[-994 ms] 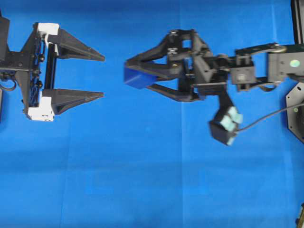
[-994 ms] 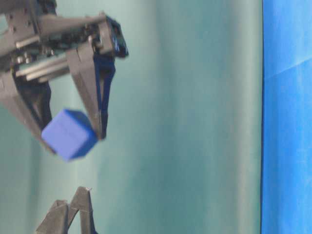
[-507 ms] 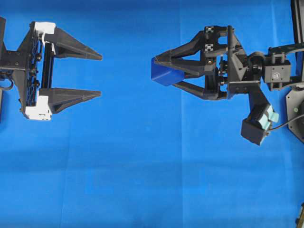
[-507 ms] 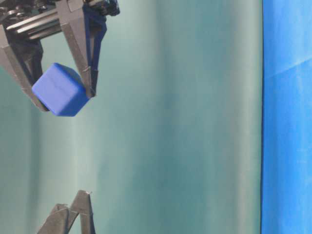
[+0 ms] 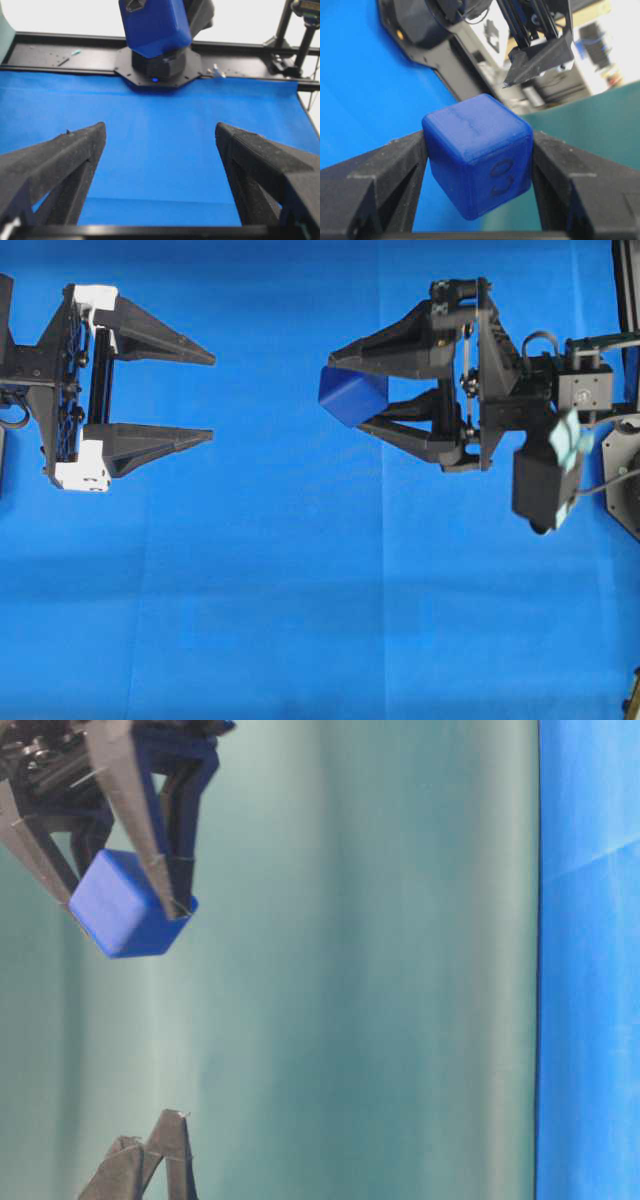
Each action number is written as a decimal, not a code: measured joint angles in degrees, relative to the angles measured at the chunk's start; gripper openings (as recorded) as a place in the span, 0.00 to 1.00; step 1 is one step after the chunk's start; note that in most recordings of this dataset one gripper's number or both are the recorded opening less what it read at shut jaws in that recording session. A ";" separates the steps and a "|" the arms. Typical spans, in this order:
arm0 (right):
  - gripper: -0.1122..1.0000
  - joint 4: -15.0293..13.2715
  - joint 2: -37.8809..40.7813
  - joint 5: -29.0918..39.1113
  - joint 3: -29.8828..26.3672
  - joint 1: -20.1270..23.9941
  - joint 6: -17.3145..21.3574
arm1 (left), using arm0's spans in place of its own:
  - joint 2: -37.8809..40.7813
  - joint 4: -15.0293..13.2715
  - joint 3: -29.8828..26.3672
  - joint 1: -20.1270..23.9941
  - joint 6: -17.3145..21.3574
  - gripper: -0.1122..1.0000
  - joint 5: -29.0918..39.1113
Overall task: Handover the blue block to the right arm after grasping it with the left arm, then place it in the designated position.
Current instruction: 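Pull the cube rightward away from the left gripper with the right gripper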
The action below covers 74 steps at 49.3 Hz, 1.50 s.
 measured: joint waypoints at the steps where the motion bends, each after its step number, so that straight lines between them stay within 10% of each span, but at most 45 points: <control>1: 0.59 0.26 -0.09 0.00 0.00 -0.09 1.49 | 0.09 0.00 0.00 0.00 0.00 0.94 0.00; 21: 0.59 2.46 -2.02 2.72 0.00 0.00 33.93 | 0.09 0.00 -0.09 0.00 0.26 0.94 0.09; 31: 0.59 2.46 -3.08 4.39 0.09 0.09 43.68 | 0.00 0.00 -0.09 0.00 0.44 0.94 0.09; 74: 0.59 2.46 -3.25 6.33 0.09 0.09 46.23 | 0.09 0.00 0.00 0.00 0.53 0.94 0.00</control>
